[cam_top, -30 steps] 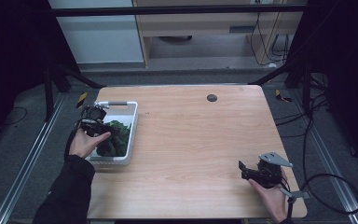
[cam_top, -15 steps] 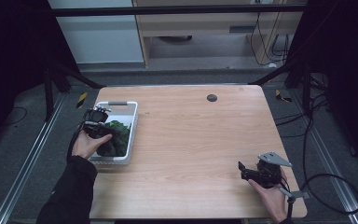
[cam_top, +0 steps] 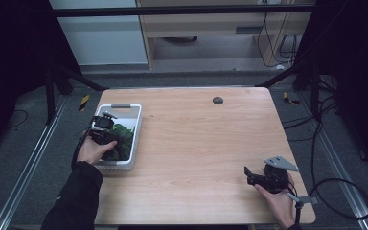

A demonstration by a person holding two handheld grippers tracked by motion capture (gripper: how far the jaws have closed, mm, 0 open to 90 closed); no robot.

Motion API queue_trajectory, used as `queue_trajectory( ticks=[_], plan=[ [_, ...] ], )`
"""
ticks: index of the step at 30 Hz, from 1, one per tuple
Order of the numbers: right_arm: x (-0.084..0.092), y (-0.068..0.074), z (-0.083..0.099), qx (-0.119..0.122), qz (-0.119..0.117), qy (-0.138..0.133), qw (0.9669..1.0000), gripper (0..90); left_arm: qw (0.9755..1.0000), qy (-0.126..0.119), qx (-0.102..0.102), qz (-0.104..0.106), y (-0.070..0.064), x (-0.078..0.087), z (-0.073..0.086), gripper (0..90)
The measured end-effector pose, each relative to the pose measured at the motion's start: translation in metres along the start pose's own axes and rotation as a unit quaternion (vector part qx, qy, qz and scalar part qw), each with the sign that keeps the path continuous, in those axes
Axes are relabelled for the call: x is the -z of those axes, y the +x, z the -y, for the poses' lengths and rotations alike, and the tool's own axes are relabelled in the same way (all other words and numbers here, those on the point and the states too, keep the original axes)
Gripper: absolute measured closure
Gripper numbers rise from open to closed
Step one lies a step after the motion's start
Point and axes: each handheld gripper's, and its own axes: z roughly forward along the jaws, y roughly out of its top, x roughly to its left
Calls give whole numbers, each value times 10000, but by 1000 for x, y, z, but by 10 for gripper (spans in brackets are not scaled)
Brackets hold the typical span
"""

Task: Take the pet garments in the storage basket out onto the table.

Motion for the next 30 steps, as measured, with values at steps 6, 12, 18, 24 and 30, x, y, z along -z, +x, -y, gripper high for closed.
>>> queue_trajectory(
  ticks=[6,12,18,24,30],
  plan=[
    [0,0,0,1,-11,22,10000,102,10000,39,-12,2,2,0,2,685],
    [0,0,0,12,-11,29,10000,103,10000,-41,-6,2,4,6,4,753],
    [-1,0,0,22,-5,41,10000,102,9999,-110,-56,-1,4,15,5,768],
    [-1,0,0,4,-14,52,10000,102,9993,-359,-57,26,7,35,6,776],
    [-1,1,0,-6,-28,77,10000,102,9986,-507,-125,-48,9,55,4,777]
  ],
)
